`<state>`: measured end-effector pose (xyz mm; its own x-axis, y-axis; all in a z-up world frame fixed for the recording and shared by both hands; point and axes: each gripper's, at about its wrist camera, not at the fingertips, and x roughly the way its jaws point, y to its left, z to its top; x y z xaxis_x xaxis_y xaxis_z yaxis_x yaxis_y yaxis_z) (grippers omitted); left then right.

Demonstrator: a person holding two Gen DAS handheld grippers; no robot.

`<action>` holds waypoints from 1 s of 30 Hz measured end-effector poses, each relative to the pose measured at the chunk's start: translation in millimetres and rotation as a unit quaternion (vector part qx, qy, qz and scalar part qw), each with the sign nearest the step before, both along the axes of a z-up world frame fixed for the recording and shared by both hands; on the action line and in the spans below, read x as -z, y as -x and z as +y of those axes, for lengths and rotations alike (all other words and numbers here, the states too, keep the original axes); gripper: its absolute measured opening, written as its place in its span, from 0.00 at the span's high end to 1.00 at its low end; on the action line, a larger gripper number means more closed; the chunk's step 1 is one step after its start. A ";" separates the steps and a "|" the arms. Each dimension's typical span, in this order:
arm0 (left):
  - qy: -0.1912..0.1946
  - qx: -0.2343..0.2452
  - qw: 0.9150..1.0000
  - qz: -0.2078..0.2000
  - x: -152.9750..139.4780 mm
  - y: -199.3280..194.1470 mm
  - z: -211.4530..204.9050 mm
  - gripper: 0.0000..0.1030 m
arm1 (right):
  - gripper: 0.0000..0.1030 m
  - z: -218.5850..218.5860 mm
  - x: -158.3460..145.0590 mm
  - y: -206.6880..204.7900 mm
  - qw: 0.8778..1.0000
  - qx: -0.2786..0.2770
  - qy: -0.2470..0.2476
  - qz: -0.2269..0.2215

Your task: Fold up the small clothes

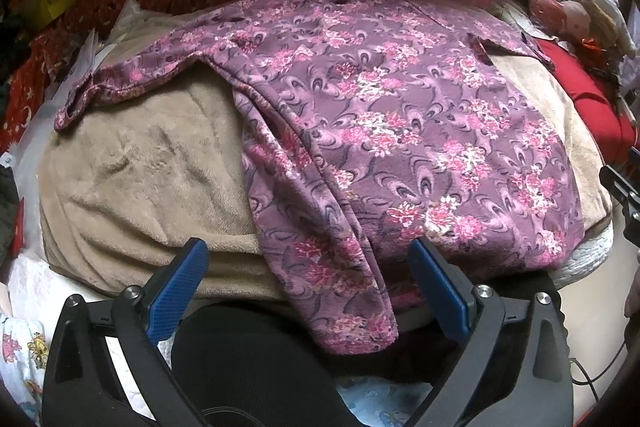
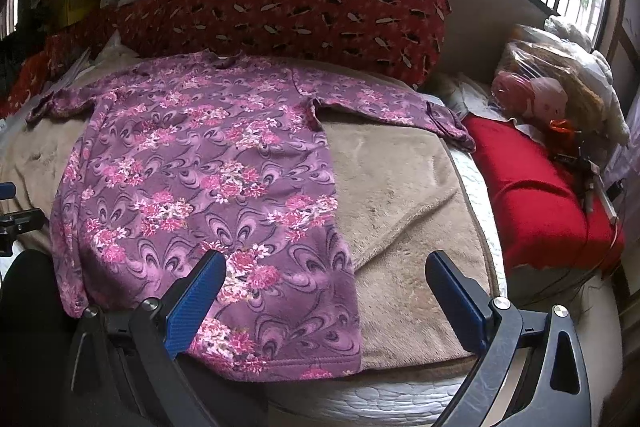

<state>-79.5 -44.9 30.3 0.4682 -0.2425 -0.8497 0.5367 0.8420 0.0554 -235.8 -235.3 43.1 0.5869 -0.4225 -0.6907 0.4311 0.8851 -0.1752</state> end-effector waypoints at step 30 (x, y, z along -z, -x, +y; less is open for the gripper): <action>-0.009 0.020 1.000 -0.011 -9.2 22.6 -13.6 0.02 | 0.03 -7.6 -7.0 34.4 0.999 0.004 -0.019 -0.031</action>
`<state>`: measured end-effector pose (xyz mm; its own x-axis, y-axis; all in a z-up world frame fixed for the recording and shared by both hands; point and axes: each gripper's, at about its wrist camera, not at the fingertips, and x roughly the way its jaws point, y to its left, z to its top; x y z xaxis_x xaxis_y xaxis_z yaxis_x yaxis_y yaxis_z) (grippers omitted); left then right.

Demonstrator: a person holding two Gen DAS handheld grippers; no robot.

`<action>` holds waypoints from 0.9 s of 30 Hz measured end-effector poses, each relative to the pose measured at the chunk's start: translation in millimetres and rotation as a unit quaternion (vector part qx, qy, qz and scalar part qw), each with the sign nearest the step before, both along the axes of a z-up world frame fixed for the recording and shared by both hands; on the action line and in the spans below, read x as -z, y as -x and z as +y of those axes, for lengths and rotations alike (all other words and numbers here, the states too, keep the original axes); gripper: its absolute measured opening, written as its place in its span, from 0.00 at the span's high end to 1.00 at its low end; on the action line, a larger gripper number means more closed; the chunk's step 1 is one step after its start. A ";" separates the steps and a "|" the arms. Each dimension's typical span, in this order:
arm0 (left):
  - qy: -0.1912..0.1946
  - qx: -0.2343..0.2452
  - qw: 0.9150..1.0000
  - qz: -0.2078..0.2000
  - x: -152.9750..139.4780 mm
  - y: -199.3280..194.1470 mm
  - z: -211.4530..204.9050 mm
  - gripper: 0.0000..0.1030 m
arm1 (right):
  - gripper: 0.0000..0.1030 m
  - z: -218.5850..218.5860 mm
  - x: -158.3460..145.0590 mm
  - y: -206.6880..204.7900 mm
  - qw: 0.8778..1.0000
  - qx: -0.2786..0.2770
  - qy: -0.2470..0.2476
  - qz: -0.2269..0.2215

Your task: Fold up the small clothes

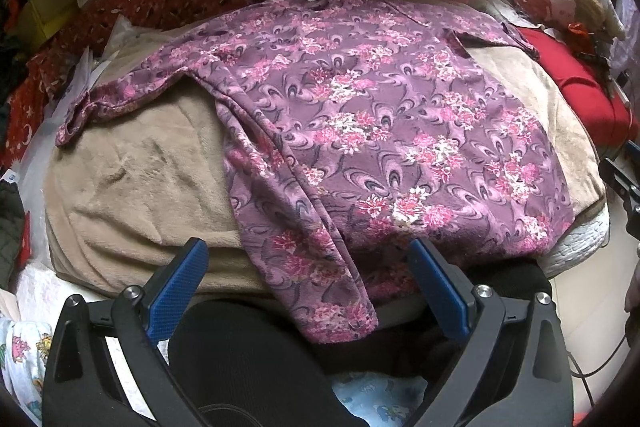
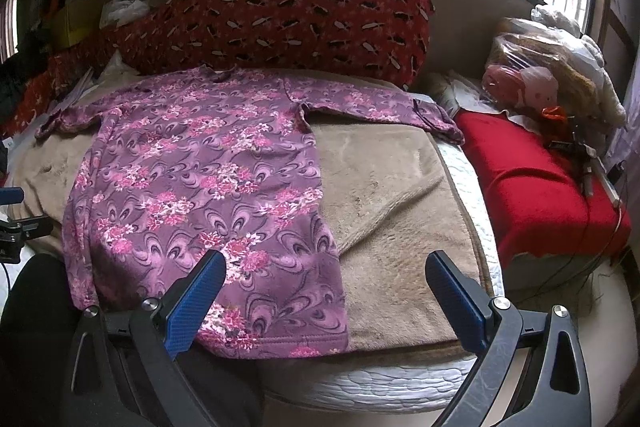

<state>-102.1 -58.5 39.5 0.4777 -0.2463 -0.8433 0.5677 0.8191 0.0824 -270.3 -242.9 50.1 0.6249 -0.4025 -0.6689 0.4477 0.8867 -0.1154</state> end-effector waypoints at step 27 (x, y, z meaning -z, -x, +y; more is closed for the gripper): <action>-0.019 -0.012 0.999 0.050 30.4 -30.3 -13.4 0.02 | 0.03 -41.1 44.4 -24.4 0.995 0.021 -0.084 0.052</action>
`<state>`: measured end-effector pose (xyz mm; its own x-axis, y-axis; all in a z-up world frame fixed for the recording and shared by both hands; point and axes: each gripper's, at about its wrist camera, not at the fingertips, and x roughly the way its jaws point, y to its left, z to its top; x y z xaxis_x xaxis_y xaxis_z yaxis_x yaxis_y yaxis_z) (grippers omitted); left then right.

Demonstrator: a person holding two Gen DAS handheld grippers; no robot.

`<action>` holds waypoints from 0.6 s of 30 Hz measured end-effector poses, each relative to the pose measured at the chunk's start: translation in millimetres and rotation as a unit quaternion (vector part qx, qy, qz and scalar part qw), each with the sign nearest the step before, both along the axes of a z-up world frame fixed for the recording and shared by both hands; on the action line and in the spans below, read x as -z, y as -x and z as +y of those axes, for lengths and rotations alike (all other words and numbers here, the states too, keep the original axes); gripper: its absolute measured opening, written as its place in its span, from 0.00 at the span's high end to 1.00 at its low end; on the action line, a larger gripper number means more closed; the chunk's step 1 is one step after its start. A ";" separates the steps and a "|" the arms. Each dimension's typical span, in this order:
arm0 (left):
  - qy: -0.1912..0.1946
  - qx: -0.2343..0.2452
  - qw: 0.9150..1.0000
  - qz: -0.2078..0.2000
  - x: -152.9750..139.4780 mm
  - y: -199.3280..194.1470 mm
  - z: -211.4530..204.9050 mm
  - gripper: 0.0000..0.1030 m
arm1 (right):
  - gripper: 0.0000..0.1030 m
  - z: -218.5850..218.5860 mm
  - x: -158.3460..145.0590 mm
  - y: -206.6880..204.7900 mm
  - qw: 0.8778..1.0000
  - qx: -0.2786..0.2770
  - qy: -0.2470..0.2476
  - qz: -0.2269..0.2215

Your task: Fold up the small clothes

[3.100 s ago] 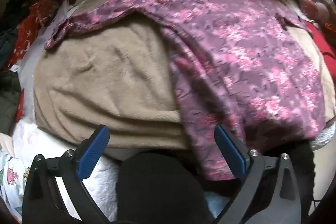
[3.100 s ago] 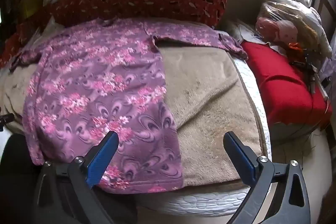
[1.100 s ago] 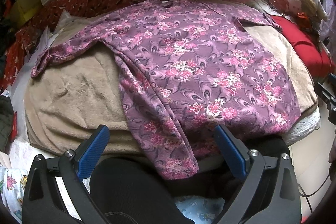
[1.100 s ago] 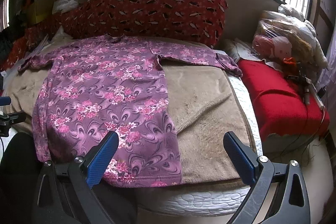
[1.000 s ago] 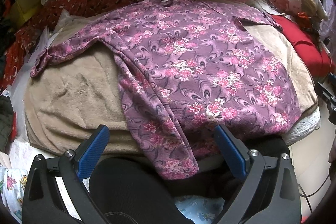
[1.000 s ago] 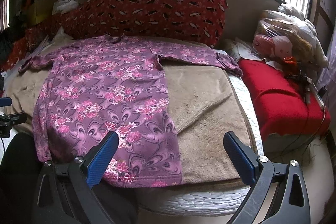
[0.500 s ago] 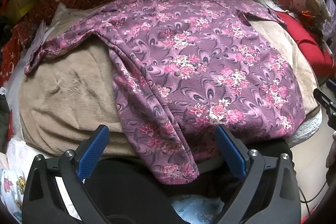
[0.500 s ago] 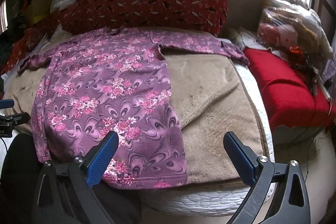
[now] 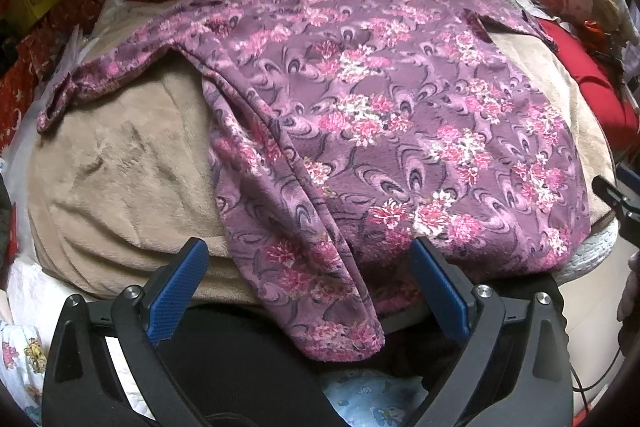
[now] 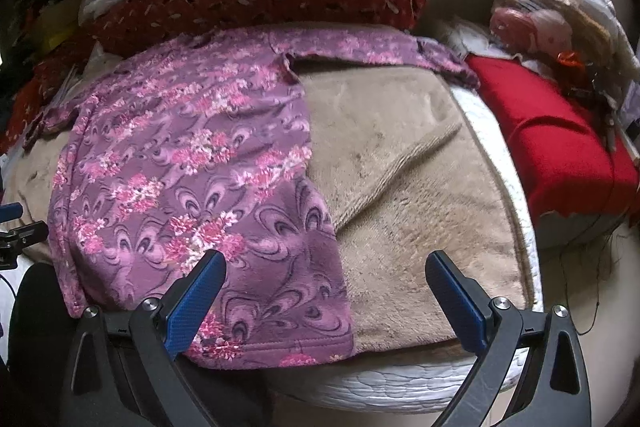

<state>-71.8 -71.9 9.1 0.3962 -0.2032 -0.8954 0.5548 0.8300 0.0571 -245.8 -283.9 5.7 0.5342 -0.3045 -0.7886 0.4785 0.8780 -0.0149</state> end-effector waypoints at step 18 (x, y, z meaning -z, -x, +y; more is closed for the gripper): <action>0.024 -0.067 0.970 0.234 63.1 -40.6 30.2 0.89 | 0.93 -3.7 42.9 -6.6 0.990 -0.045 -0.122 0.048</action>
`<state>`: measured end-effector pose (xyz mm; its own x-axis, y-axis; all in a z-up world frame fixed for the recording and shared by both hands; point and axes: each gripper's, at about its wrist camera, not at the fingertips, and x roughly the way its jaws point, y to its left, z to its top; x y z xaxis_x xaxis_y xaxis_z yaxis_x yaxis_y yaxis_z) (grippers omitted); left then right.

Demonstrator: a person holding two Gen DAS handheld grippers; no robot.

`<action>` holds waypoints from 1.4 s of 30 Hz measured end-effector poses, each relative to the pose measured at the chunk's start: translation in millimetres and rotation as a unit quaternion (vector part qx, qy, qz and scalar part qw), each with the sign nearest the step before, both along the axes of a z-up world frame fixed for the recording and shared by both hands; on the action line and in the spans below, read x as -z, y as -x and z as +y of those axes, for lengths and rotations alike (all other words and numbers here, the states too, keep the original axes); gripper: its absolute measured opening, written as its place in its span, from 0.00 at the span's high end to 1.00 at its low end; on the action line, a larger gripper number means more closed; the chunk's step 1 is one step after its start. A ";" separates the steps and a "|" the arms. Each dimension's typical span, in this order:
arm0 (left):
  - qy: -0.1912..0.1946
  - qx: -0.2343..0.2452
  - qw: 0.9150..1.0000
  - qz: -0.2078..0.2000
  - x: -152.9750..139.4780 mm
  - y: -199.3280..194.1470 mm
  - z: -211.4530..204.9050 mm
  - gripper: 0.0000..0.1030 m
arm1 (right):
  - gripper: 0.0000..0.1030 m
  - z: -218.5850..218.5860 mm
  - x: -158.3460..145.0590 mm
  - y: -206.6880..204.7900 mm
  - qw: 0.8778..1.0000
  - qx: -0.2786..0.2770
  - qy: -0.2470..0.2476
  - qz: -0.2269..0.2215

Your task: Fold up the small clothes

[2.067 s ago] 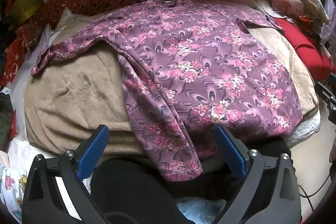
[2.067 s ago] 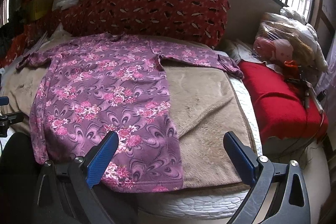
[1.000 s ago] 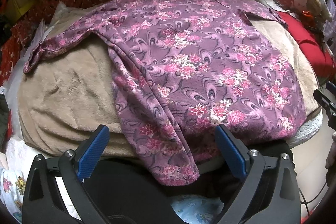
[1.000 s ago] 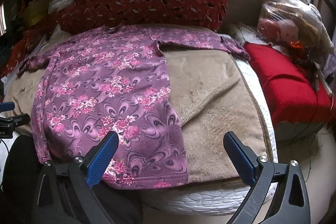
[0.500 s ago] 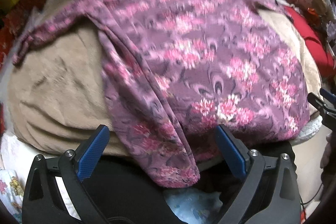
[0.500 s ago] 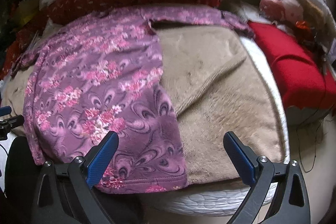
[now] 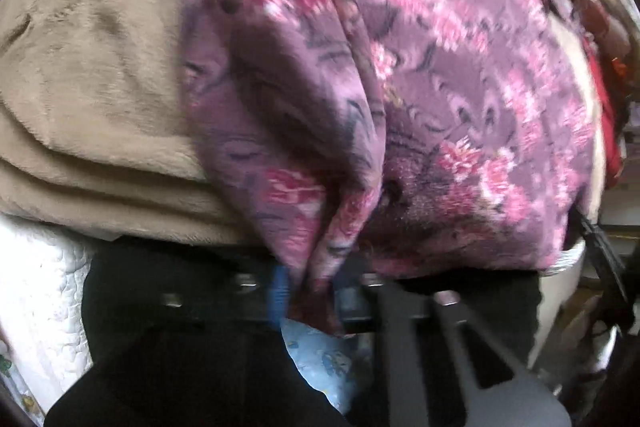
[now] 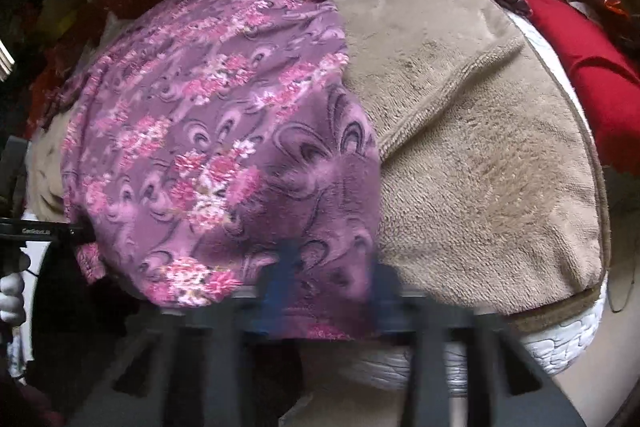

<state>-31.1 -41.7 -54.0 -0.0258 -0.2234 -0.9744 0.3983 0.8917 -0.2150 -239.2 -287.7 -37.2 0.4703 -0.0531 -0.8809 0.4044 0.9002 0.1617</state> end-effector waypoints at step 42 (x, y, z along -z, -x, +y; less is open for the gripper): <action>0.128 -0.136 0.982 0.032 -37.1 -44.0 177.7 0.95 | 0.94 -23.4 -7.6 37.0 0.995 0.056 -0.084 -0.010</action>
